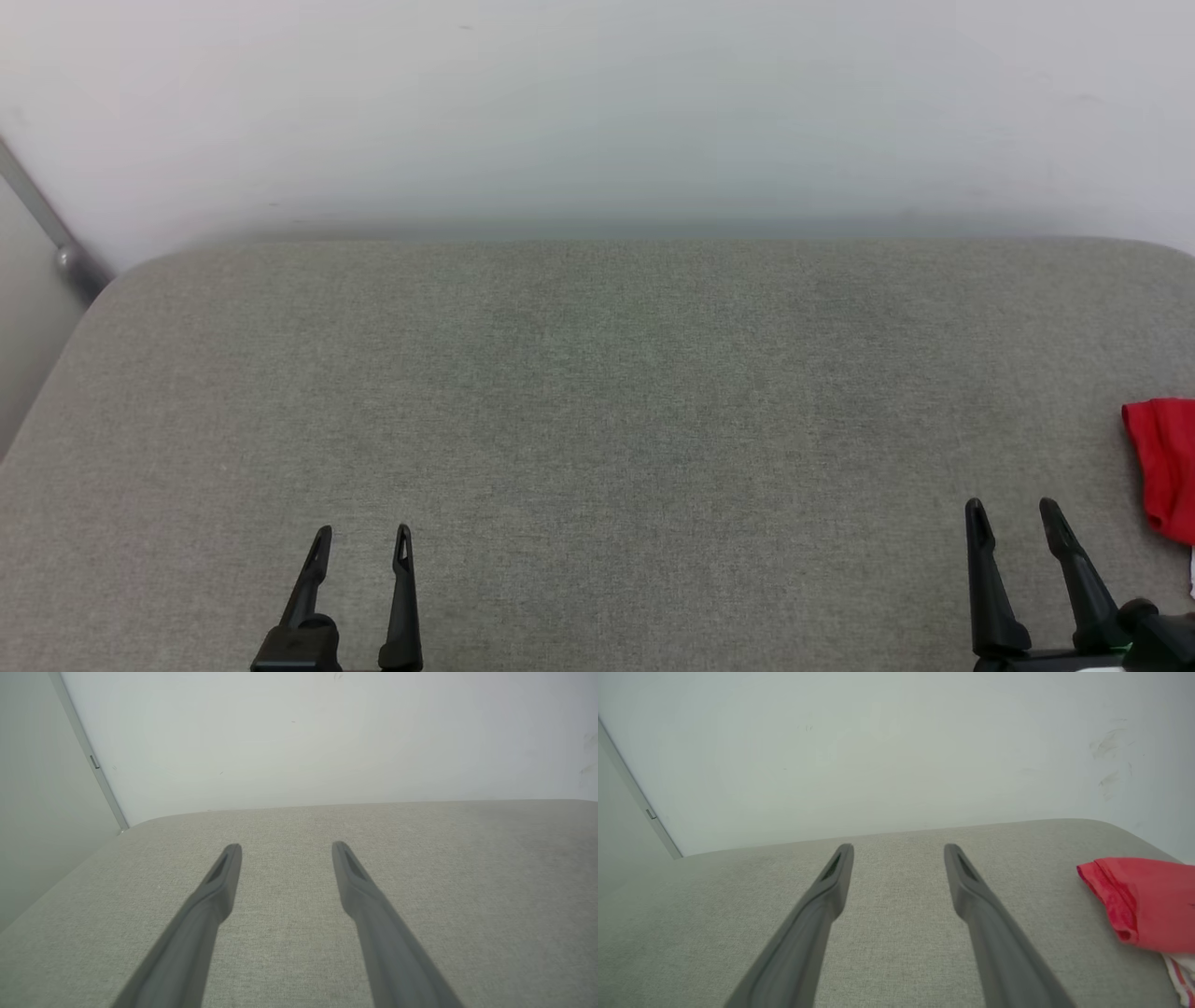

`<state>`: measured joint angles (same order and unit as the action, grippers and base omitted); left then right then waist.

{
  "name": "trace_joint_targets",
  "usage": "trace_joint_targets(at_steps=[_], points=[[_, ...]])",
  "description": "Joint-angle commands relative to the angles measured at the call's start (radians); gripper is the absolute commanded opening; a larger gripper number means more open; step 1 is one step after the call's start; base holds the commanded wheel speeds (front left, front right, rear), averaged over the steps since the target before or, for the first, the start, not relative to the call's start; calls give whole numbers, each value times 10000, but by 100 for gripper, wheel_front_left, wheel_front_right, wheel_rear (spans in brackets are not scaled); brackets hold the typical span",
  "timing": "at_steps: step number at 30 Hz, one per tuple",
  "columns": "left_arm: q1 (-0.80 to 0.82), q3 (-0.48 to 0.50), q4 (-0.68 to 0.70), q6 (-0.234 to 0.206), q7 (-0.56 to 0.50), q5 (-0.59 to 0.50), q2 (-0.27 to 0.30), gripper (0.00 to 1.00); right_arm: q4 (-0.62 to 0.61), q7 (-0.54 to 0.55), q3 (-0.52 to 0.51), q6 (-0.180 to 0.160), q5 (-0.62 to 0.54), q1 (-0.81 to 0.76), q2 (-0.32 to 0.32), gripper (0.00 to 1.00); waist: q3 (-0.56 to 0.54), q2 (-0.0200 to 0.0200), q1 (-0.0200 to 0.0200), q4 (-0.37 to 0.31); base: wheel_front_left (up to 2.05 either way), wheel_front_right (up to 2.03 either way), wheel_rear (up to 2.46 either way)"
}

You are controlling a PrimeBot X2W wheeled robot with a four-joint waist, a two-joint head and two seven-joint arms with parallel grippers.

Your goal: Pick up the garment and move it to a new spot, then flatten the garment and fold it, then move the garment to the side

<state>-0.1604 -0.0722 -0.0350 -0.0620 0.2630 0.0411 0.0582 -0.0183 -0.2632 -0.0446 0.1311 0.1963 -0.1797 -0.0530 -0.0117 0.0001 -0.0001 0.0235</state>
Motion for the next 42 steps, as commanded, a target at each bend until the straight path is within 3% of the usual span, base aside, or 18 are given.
trace_joint_targets(at_steps=[1, 5, 6, 10, 42], points=[[-127, 30, -17, 9, 21, 23, 0, 100, -40, -15, -12, -7, 49, -107, 53, 100, -5, -1, 1, -7, 0, 0, 0], [-154, 56, -107, 5, 21, 58, -17, 100, -71, -15, -14, -7, 82, -202, 54, 100, -24, -1, 1, -18, 0, 0, 0], [-50, 61, -103, 4, -1, 24, -17, 0, -28, 0, -16, 0, 64, -98, 2, 0, -25, -1, 1, -19, 0, 0, 0], [-119, 57, -479, 11, -52, 97, -33, 0, 346, 15, 2, 0, 99, -111, 2, 0, -26, -1, 1, -20, 0, 0, 0], [1006, 472, -1112, 752, -1260, 6352, 170, 0, 1188, 1180, 81, -2, 5811, 1056, -260, 0, 18, -1, 1, -75, 0, 0, 0]])
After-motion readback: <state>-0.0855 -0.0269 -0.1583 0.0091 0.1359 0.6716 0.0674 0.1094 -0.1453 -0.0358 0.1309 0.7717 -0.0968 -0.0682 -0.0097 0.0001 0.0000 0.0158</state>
